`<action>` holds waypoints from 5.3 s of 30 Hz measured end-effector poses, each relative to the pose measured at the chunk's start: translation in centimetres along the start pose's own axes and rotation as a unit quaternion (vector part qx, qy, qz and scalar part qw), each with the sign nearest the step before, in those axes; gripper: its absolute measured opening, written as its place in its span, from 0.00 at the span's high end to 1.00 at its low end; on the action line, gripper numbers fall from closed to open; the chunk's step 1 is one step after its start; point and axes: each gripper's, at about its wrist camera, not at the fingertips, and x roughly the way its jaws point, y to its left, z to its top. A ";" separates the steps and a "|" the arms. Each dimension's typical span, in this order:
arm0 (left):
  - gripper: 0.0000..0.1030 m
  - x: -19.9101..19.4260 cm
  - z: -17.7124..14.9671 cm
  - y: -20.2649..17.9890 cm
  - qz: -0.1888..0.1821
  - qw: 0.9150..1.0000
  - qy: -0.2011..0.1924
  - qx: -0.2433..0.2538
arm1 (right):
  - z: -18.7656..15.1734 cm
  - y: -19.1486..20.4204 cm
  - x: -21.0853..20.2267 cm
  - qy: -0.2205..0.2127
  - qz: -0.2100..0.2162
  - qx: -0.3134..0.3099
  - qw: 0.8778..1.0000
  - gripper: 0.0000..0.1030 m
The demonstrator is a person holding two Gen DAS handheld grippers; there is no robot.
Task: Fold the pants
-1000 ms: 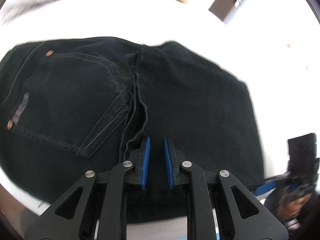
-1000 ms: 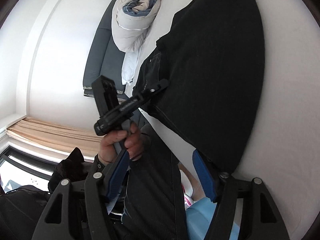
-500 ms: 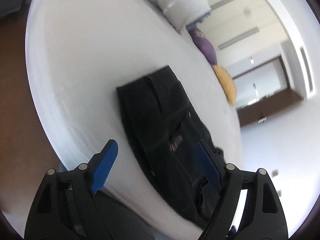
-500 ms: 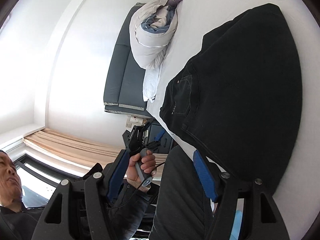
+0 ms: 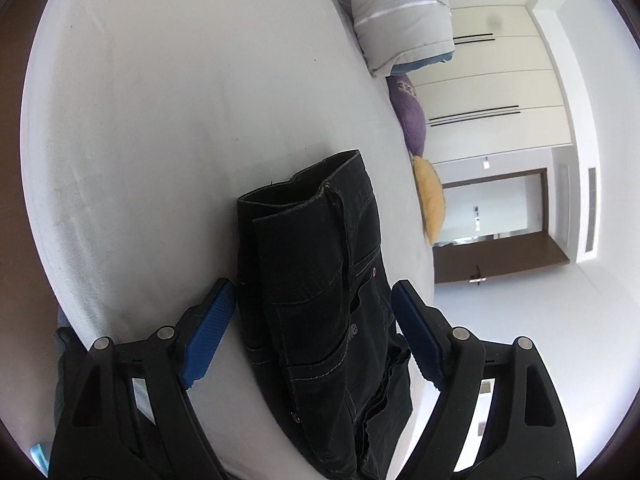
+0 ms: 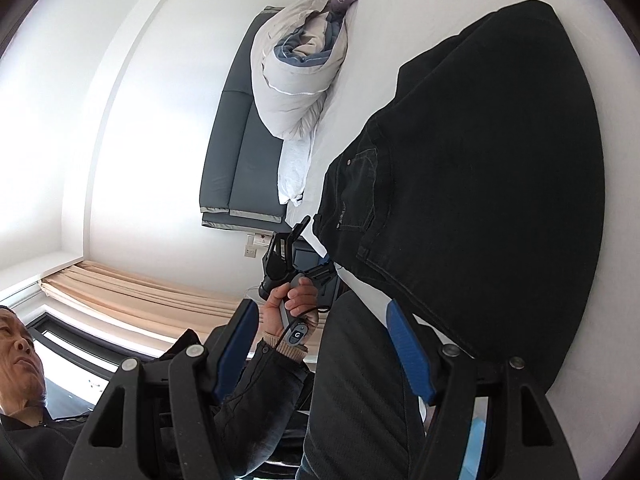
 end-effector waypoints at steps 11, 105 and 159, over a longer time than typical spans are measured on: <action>0.80 1.6 0.3 0.1 0.026 0.999 0.011 -0.018 | 0.0 0.0 -0.1 0.000 0.000 0.001 1.000 0.32; 0.80 17.7 -24.4 -25.7 0.105 0.821 0.224 0.514 | 3.9 -4.6 -1.9 -0.014 -0.120 -0.004 0.993 0.63; 0.79 10.8 -18.8 -18.6 0.061 0.875 0.179 0.445 | -1.1 -1.0 -2.5 -0.042 -0.270 -0.141 0.952 0.61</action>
